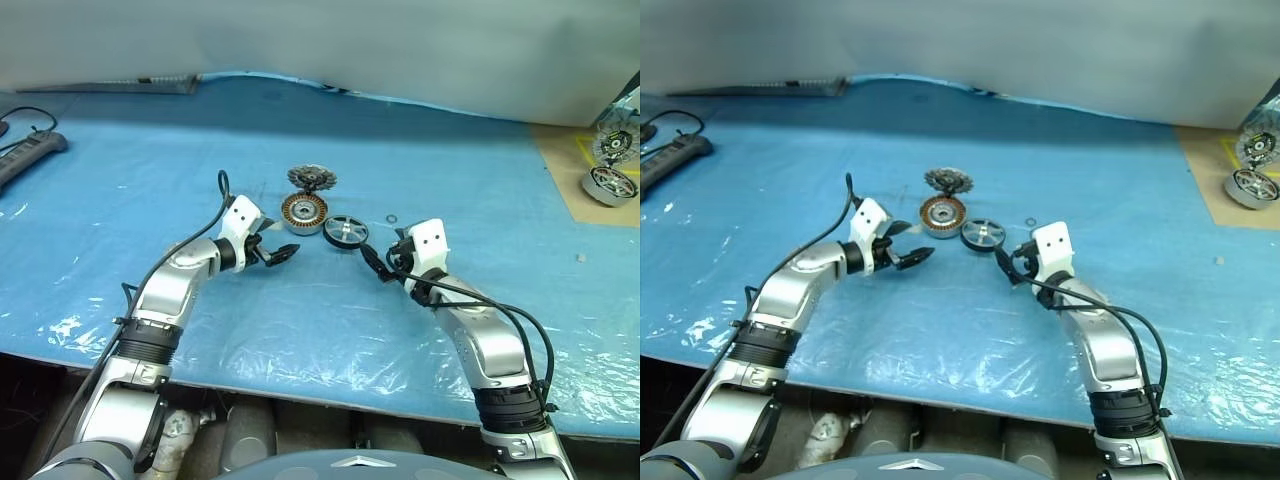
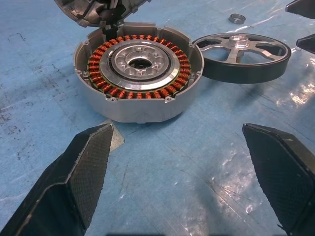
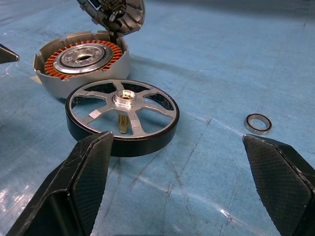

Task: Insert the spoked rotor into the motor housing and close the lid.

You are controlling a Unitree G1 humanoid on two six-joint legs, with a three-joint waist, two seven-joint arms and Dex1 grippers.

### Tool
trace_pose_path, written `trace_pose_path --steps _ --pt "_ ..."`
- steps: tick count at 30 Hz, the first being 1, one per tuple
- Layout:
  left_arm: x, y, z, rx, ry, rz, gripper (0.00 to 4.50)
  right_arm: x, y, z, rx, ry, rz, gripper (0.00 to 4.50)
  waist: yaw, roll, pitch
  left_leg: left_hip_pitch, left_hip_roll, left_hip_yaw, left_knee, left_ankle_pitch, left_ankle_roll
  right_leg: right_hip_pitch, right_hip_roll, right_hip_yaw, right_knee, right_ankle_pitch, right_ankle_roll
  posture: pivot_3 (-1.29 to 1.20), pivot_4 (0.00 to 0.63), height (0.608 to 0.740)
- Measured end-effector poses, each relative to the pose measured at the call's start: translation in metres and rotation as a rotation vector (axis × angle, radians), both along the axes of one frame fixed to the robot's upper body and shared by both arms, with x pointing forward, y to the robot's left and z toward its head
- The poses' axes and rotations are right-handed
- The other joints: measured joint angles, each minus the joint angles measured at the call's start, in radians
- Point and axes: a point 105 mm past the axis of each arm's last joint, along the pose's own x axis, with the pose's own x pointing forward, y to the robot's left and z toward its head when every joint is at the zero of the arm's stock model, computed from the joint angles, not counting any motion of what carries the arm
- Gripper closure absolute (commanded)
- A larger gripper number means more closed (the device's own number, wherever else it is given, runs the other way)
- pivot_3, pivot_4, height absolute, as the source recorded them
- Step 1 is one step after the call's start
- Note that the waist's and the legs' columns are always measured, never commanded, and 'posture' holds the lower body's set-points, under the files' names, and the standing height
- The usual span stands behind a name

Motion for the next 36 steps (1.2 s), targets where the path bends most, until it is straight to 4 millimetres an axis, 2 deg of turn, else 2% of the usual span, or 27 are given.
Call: trace_pose_path --steps 7,12,18,25,30,36 --pt "0.002 0.0 0.001 -0.003 0.009 0.011 0.0 0.0 -0.001 0.001 -0.006 -0.003 0.013 0.03 0.0 0.0 0.0 0.0 0.0 0.0 0.0 0.0 0.0 0.0 0.0 0.0 0.0 0.0 0.0 0.0 0.15 0.74" --pt "0.005 -0.001 0.009 0.001 0.007 0.012 0.0 0.0 -0.003 -0.001 -0.023 0.016 0.023 0.03 0.0 0.0 0.0 0.0 0.0 0.0 0.0 0.0 0.0 0.0 0.0 0.0 0.0 0.0 0.0 0.0 0.15 0.74" --pt "0.002 0.0 0.005 0.056 0.039 -0.027 0.0 -0.002 0.001 0.0 -0.012 0.012 0.071 0.03 0.0 0.0 0.0 0.0 0.0 0.0 0.0 0.001 0.001 0.0 0.0 0.0 0.0 0.0 0.0 0.0 0.15 0.74" --pt "0.009 0.003 0.009 0.142 0.055 -0.052 0.0 -0.004 0.002 -0.005 -0.007 0.054 0.097 0.03 0.001 0.0 0.0 0.0 0.0 0.0 0.001 0.001 0.001 0.0 0.0 0.0 0.001 0.0 0.0 0.0 0.15 0.74" --pt "0.017 -0.007 0.02 0.228 0.049 -0.121 0.0 -0.005 0.003 -0.01 0.002 0.102 0.107 0.03 0.002 0.0 0.0 0.0 0.0 0.0 0.001 0.001 0.002 0.0 0.0 0.0 0.001 0.0 0.0 0.0 0.15 0.74" --pt "0.031 -0.017 0.031 0.387 0.062 -0.223 0.0 -0.003 0.007 -0.005 -0.007 0.105 0.155 0.03 0.004 0.0 0.0 0.0 0.0 0.0 0.001 0.002 0.003 0.001 0.0 0.0 0.001 0.0 0.0 0.0 0.15 0.74"
